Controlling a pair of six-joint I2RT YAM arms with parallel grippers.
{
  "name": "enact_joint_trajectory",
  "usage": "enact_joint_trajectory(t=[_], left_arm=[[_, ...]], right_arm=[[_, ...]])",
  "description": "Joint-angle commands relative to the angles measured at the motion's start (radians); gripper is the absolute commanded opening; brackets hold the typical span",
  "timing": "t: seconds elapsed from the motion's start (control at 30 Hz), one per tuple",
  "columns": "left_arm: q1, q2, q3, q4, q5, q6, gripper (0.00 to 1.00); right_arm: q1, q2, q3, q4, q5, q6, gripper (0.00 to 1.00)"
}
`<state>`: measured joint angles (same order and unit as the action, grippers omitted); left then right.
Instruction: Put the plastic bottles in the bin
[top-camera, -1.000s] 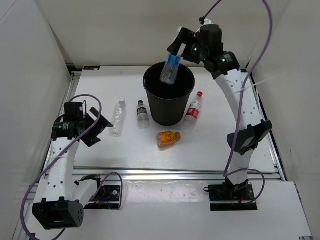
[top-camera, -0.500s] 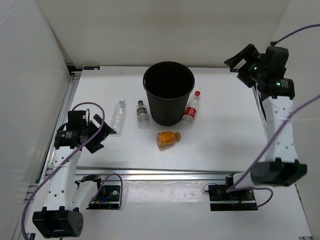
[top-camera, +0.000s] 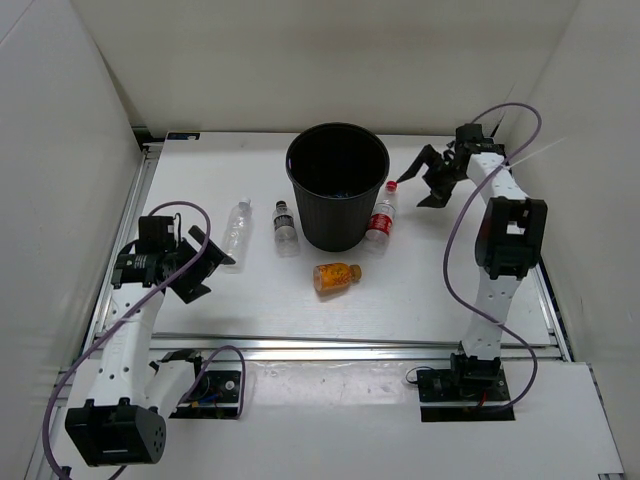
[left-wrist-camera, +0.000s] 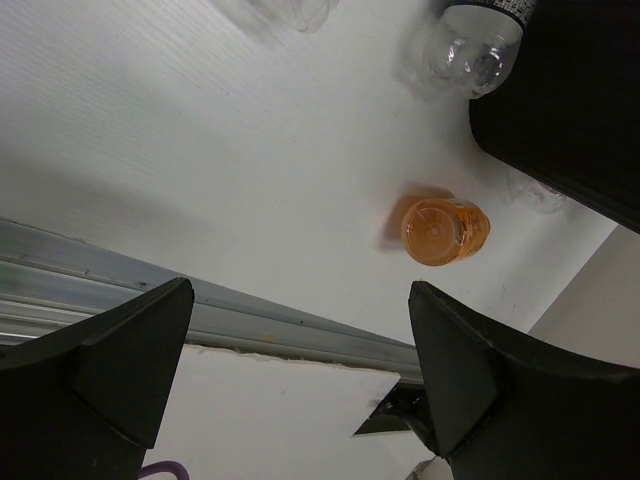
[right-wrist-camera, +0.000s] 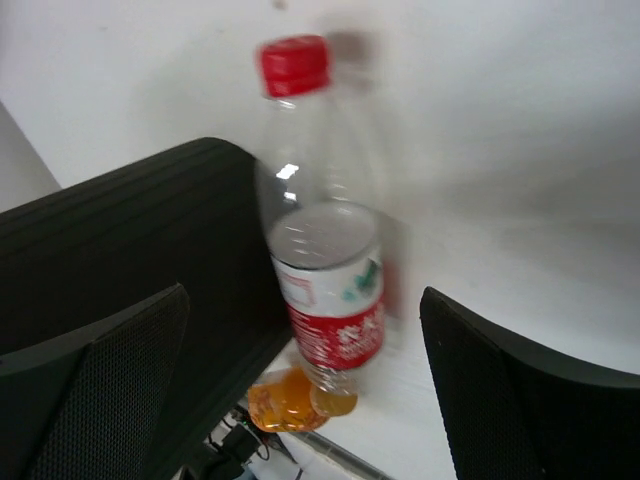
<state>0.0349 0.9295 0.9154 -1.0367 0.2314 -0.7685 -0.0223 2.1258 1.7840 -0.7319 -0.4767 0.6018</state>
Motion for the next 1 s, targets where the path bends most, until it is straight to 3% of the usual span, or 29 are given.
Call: enact_joint_trajectory(t=[0.0,0.47,0.53,0.67,0.77,0.97], left_arm=[[-0.006,-0.021,0.023,0.006,-0.001,-0.020,1.00],[-0.006,-0.017,-0.006,-0.086,-0.020,-0.066,1.00],[-0.006,-0.003,0.016,-0.086,-0.020,-0.057,1.00],[-0.006,0.029,0.027,-0.072,-0.020,-0.057,1.00],[-0.006,0.029,0.027,-0.049,-0.011,-0.066,1.00],[-0.006,0.019,0.008,-0.016,-0.010,-0.075,1.00]], right_arm=[[0.051,0.042,0.118,0.008,-0.069,-0.027,1.00],[0.136,0.264,0.124,-0.001,-0.020,-0.025,1.00],[0.136,0.275,0.101,-0.001,-0.011,-0.036,0.93],[0.136,0.234,0.028,-0.001,-0.003,-0.079,0.66],[0.136,0.156,-0.047,-0.001,0.030,-0.079,0.56],[0.117,-0.244,-0.244,-0.053,0.251,-0.019,0.40]])
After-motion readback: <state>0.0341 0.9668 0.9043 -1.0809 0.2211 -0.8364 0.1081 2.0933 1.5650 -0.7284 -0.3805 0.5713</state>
